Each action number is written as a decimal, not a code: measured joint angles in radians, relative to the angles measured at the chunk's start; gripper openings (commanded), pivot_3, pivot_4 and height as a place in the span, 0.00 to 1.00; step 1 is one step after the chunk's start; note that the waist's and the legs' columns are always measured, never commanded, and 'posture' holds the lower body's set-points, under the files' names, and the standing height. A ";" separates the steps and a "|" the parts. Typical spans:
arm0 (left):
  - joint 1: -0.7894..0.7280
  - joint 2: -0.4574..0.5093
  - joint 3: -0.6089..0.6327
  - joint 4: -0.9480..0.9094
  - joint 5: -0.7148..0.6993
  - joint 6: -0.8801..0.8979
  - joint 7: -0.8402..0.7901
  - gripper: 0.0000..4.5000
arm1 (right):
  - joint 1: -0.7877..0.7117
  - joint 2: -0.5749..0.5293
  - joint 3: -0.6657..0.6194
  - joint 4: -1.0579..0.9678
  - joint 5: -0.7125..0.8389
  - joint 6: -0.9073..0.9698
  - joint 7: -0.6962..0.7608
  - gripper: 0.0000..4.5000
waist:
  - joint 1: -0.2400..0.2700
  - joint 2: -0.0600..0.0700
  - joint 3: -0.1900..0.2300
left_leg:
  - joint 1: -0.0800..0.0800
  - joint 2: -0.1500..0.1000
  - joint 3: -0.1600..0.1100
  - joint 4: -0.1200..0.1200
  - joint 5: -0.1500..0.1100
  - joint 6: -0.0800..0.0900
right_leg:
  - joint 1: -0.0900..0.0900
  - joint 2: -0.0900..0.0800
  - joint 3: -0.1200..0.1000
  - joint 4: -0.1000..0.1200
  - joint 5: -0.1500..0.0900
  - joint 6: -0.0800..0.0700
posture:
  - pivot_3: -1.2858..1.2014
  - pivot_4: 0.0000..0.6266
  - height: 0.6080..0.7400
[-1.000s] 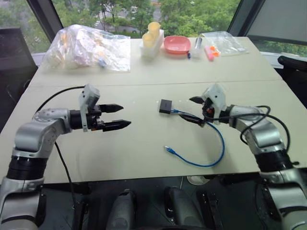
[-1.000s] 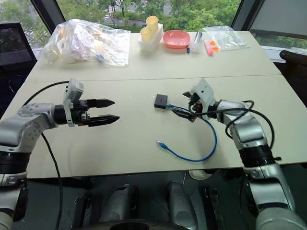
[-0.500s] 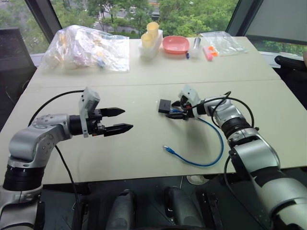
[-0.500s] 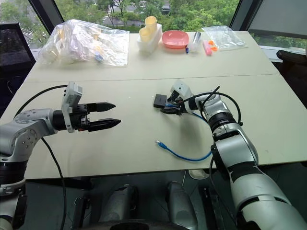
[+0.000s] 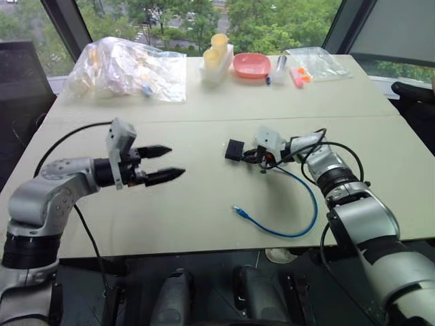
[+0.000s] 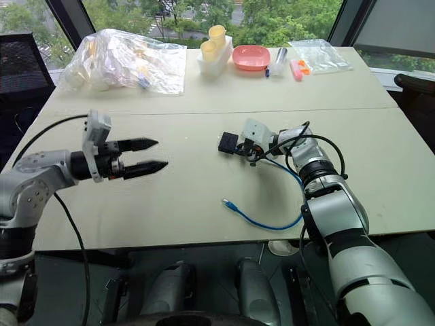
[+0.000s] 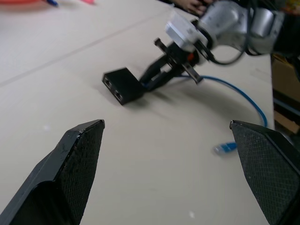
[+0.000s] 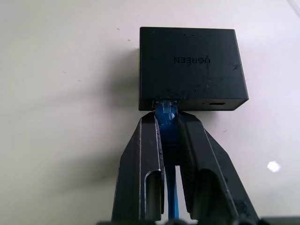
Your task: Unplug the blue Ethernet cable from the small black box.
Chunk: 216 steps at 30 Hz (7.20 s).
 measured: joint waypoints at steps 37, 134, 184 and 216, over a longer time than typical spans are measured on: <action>-0.813 -0.409 0.021 1.325 0.304 -0.393 -0.382 0.11 | 0.200 -0.162 -0.006 -0.800 -0.245 -0.078 -0.355 0.00 | -0.004 0.000 0.001 | -0.006 -0.001 0.001 -0.002 -0.001 0.001 | -0.006 0.001 0.002 0.000 0.001 0.007 | 0.52 0.24 1.00; -0.440 -0.436 0.170 0.702 -0.115 0.199 -0.247 0.11 | 0.619 0.399 -0.403 -1.335 1.149 0.884 -0.679 0.71 | -0.004 0.000 0.001 | -0.005 0.000 -0.003 -0.001 -0.001 0.002 | -0.007 0.001 0.000 0.007 -0.001 0.004 | 0.52 0.24 1.00; -0.408 -0.438 0.161 0.643 -0.156 0.249 -0.212 0.11 | 0.650 0.462 -0.420 -1.343 1.209 0.878 -0.643 0.75 | -0.002 0.000 0.001 | -0.005 0.000 -0.003 -0.002 -0.001 0.002 | -0.007 0.001 0.000 0.004 -0.001 0.003 | 0.52 0.24 1.00; -0.408 -0.442 0.176 0.654 -0.158 0.248 -0.182 0.11 | 0.664 0.463 -0.397 -1.335 1.199 0.871 -0.600 0.01 | -0.003 0.000 0.001 | -0.006 0.000 -0.003 -0.003 -0.001 0.002 | -0.007 0.001 0.000 0.002 -0.002 0.003 | 0.52 0.24 1.00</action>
